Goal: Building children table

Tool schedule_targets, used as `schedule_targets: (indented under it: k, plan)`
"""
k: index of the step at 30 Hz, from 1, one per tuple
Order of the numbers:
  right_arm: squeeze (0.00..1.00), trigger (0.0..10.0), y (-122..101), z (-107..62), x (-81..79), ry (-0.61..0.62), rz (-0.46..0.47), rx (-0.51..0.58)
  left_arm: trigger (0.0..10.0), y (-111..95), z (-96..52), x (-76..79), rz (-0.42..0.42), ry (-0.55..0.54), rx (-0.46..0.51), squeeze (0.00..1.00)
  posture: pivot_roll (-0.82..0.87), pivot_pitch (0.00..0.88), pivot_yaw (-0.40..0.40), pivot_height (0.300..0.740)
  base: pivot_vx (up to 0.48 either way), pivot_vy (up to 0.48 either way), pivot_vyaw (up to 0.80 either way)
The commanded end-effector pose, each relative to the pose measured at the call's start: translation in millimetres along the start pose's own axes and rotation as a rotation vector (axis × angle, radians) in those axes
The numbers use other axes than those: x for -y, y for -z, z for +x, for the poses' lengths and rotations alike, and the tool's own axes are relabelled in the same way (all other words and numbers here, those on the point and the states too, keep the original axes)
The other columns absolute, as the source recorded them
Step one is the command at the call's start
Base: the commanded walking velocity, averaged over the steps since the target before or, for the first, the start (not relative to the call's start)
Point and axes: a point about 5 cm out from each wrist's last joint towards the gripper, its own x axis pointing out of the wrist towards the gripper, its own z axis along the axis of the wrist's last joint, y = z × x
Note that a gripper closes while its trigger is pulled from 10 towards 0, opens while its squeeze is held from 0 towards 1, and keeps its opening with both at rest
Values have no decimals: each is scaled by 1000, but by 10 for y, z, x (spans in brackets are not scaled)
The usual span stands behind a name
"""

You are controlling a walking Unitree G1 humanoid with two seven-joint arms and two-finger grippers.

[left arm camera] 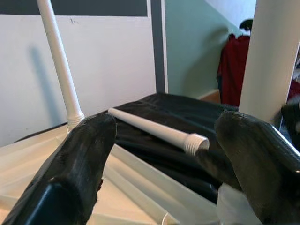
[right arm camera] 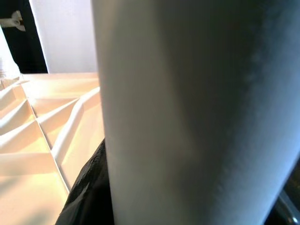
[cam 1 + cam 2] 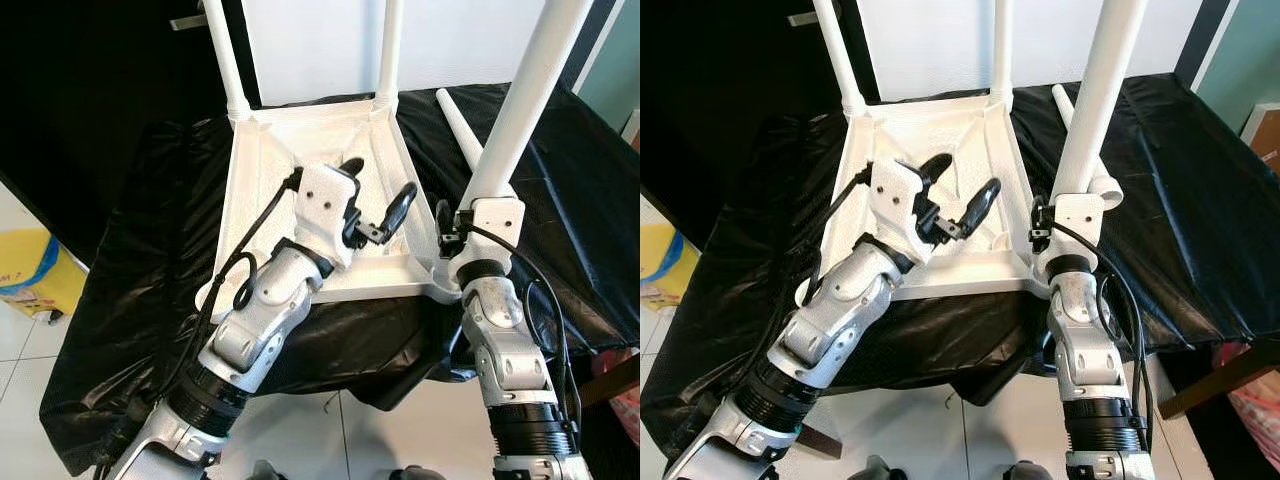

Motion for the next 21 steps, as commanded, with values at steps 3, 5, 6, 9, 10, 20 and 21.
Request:
schedule_targets:
  k: [3, 5, 6, 9, 10, 20, 21]
  plan:
    - [0, 10000, -18, -16, -6, -5, -24, 26, 10000, 92, -113, 165, 35, 323, -38, 0, -113, 73, 74, 740, 0, 0, 0]
    - [0, 10000, -20, -20, -2, -6, -28, 31, 10000, 125, -150, 162, 40, 331, -54, 0, -116, 70, 77, 740, 0, 0, 0]
    - [0, 10000, -27, -25, 5, -5, -34, 38, 10000, 153, -197, 167, 33, 352, -73, 0, -116, 69, 77, 740, 0, 0, 0]
    - [0, 10000, -37, -41, 31, -2, -35, 49, 10000, 226, -318, 216, 15, 433, -137, 0, -111, 68, 77, 740, 0, 0, 0]
    - [0, 10000, -37, -41, 31, -2, -35, 49, 10000, 226, -318, 216, 15, 433, -137, 0, -111, 68, 77, 740, 0, 0, 0]
    - [0, 10000, -11, -101, 81, 0, -55, 60, 10000, 354, -515, 334, 0, 583, -267, 0, -113, 68, 78, 740, 0, 0, 0]
    - [0, 10000, -11, -101, 81, 0, -55, 60, 10000, 354, -515, 334, 0, 583, -267, 0, -113, 68, 78, 740, 0, 0, 0]
